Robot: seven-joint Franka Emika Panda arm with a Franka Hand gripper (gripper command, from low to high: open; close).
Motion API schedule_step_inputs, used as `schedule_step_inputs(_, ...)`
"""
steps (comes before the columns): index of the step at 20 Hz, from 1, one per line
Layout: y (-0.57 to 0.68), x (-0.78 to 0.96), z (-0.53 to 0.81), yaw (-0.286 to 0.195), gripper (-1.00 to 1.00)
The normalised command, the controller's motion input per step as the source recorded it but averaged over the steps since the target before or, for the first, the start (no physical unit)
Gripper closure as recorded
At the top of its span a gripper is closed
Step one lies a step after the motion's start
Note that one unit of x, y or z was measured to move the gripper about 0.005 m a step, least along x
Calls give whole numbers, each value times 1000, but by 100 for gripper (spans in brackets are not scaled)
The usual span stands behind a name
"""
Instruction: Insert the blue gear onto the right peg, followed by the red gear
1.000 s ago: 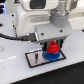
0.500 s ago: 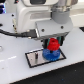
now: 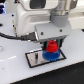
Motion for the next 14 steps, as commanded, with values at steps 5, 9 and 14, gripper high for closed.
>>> schedule_step_inputs(5, 14, 173, 59, 0, 100)
schedule_step_inputs(9, 22, 111, 142, 0, 100)
schedule_step_inputs(14, 71, 382, 250, 0, 100)
